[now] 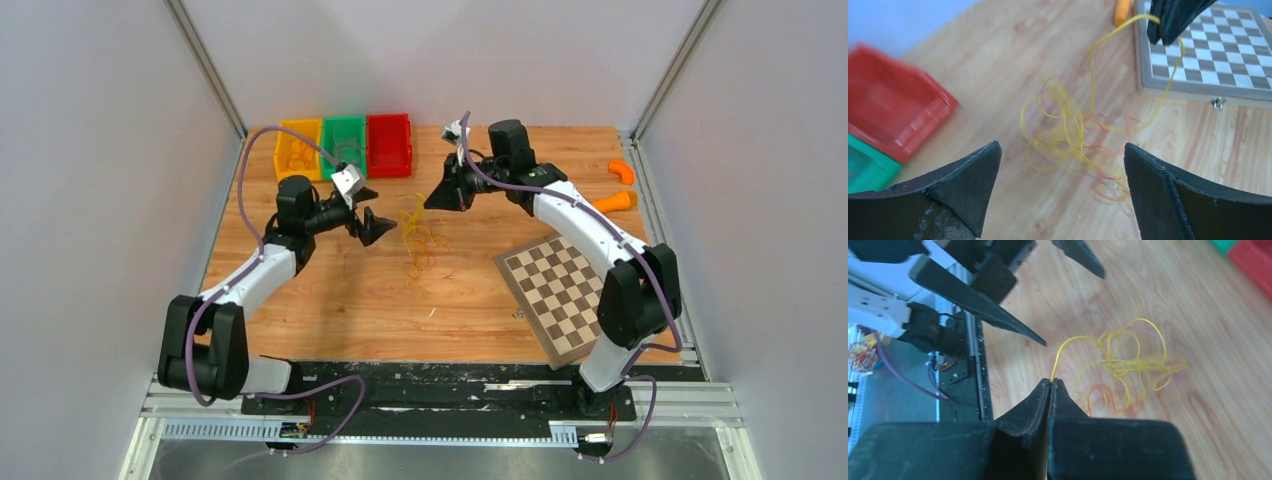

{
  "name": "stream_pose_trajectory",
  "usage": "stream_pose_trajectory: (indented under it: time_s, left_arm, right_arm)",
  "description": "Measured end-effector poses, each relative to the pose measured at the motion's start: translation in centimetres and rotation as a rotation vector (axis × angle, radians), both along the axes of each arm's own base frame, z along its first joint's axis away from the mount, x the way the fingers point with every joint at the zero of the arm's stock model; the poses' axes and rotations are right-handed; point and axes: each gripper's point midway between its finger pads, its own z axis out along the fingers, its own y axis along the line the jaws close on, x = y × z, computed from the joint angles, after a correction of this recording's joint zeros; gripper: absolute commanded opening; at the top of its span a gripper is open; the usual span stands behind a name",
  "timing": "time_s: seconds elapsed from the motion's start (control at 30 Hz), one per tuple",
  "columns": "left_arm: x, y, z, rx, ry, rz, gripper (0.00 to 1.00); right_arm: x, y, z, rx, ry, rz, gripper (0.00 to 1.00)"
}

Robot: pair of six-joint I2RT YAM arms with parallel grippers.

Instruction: Untangle the cables

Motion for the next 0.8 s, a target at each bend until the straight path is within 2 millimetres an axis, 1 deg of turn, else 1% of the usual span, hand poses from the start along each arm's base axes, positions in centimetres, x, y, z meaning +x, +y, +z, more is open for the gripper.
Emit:
stream_pose_trajectory:
  time_s: [0.07,0.13,0.2,0.27,0.37,0.43,0.47,0.53,0.6,0.63,0.7,0.73,0.8]
  left_arm:
    - [-0.1,-0.3,3.0,-0.018,-0.121,-0.017,1.0]
    - [-0.7,-1.0,5.3,-0.033,-0.213,-0.046,1.0]
    - [-1.4,-2.1,7.1,-0.047,-0.282,-0.086,1.0]
    - [-1.9,-3.2,7.8,-0.058,-0.317,-0.117,0.99]
    - [-1.9,-4.1,7.5,-0.065,-0.315,-0.134,0.95]
    - [-1.4,-4.3,6.5,-0.06,-0.291,-0.117,0.92]
    - [-1.1,-4.1,5.6,-0.053,-0.27,-0.1,0.9]
    - [-0.9,-3.6,3.0,-0.031,-0.207,-0.059,0.87]
    - [-1.2,-2.8,0.1,-0.011,-0.133,-0.025,0.84]
    - [-1.5,-2.4,-1.1,-0.002,-0.099,-0.011,0.81]
    - [-2.2,-1.5,-3.8,0.021,-0.018,0.022,0.76]
    - [-2.6,-1.1,-5.0,0.034,0.021,0.038,0.75]
    - [-2.9,-0.4,-6.2,0.041,0.068,0.065,0.74]
  right_arm:
    - [-1.1,1.0,2.6,0.042,-0.05,0.044,0.0]
    - [-2.3,1.9,4.3,0.071,-0.079,0.086,0.0]
    - [-3.3,2.8,5.8,0.095,-0.104,0.125,0.0]
    - [-3.8,3.5,7.0,0.114,-0.115,0.144,0.0]
    - [-4.2,4.3,9.6,0.15,-0.138,0.152,0.0]
    - [-4.0,4.4,11.8,0.182,-0.171,0.142,0.0]
    - [-3.8,4.4,12.9,0.198,-0.188,0.131,0.0]
    - [-3.6,4.2,15.4,0.235,-0.234,0.101,0.0]
    - [-3.5,3.8,17.6,0.269,-0.278,0.068,0.0]
    - [-3.5,3.6,18.8,0.287,-0.303,0.052,0.0]
    - [-3.0,3.1,21.6,0.331,-0.367,0.007,0.0]
    - [-2.8,2.9,23.3,0.357,-0.402,-0.015,0.0]
    - [-2.3,2.1,26.8,0.414,-0.482,-0.067,0.0]
